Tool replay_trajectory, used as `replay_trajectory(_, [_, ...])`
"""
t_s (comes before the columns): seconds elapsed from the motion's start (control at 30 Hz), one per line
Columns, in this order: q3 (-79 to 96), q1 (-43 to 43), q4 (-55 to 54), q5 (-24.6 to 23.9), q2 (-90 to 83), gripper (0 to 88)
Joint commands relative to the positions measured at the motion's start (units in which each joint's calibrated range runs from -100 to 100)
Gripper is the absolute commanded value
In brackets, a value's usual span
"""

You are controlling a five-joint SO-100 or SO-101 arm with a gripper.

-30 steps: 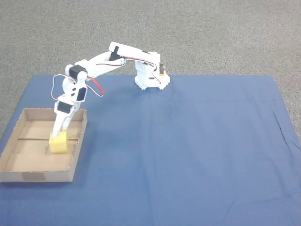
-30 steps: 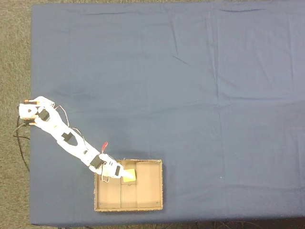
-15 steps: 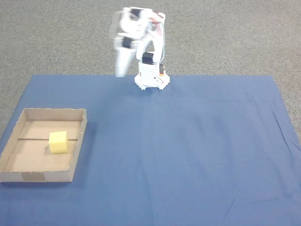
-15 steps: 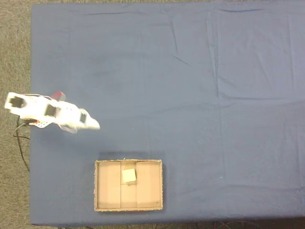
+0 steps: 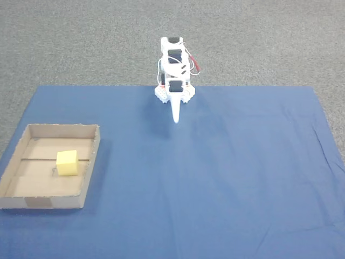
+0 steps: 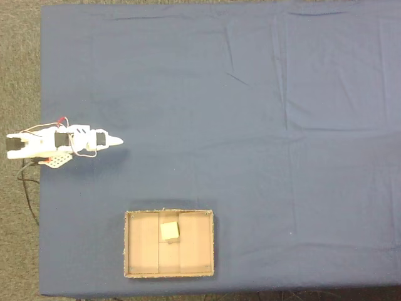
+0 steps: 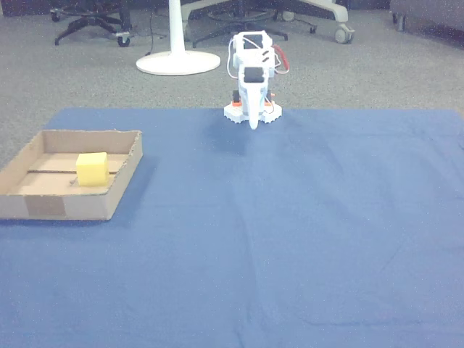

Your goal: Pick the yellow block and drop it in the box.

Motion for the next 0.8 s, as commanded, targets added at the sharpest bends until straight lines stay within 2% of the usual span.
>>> replay_trajectory(0.0, [1.7, -1.3, 0.7, 0.0, -0.7, 0.2])
replay_trajectory(0.63, [1.7, 0.8, 0.7, -2.1, -0.7, 0.2])
replay_trajectory(0.67, [1.7, 1.0, 0.7, -2.4, -0.7, 0.6])
replay_trajectory(0.7, [1.7, 2.1, 0.7, -3.2, -0.7, 4.9])
replay_trajectory(0.77, [1.7, 3.4, 0.8, -4.1, -0.7, 0.3])
